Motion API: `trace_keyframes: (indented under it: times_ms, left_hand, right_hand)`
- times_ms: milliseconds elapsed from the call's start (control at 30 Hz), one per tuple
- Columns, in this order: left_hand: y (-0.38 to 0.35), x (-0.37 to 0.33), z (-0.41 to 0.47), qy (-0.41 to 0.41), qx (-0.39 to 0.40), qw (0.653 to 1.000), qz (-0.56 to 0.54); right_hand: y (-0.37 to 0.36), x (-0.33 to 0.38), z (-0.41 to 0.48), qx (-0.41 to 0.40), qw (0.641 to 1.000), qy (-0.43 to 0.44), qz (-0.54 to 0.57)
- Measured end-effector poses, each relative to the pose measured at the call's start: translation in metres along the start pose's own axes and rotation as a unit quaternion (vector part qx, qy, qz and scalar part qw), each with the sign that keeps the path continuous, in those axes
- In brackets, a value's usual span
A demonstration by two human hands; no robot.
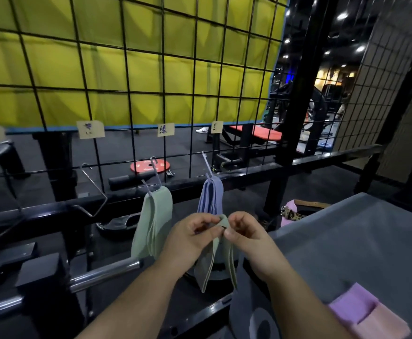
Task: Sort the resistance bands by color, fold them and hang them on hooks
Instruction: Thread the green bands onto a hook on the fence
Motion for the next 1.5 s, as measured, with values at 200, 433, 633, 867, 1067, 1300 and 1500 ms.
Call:
trace_keyframes:
  times_ms: [200, 433, 633, 867, 1067, 1300, 1500]
  left_hand:
    - [0.028, -0.01, -0.014, -0.005, -0.031, 0.999, -0.039]
    - [0.063, -0.027, -0.036, -0.043, -0.062, 0.997, -0.022]
    - [0.087, -0.04, -0.045, -0.06, -0.091, 0.994, 0.0]
    - [0.112, -0.044, -0.041, -0.076, -0.144, 0.987, 0.01]
    - [0.118, -0.044, -0.029, -0.069, -0.173, 0.982, 0.006]
    - [0.124, -0.039, -0.014, -0.033, -0.197, 0.98, 0.019]
    - [0.126, -0.041, -0.012, -0.028, -0.22, 0.974, 0.034]
  right_hand:
    - [-0.029, 0.009, 0.017, 0.047, 0.999, -0.008, 0.022]
    - [-0.061, 0.023, 0.047, 0.062, 0.996, -0.004, 0.071]
    - [-0.088, 0.036, 0.072, 0.073, 0.994, 0.02, 0.074]
    - [-0.103, 0.054, 0.092, 0.078, 0.996, 0.024, 0.038]
    - [-0.108, 0.059, 0.11, 0.053, 0.998, 0.018, -0.016]
    - [-0.109, 0.052, 0.12, 0.014, 0.999, -0.01, -0.046]
    - [-0.11, 0.049, 0.13, 0.014, 0.995, -0.012, -0.1]
Point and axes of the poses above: each hand's wrist, its own z-axis towards the middle knuckle, its own y-axis out of the back of the hand, x = y × z, the point moved 4 cm from there along z, towards the middle knuckle, and after that the axes turned 12 degrees about x, right-handed, at the moved point
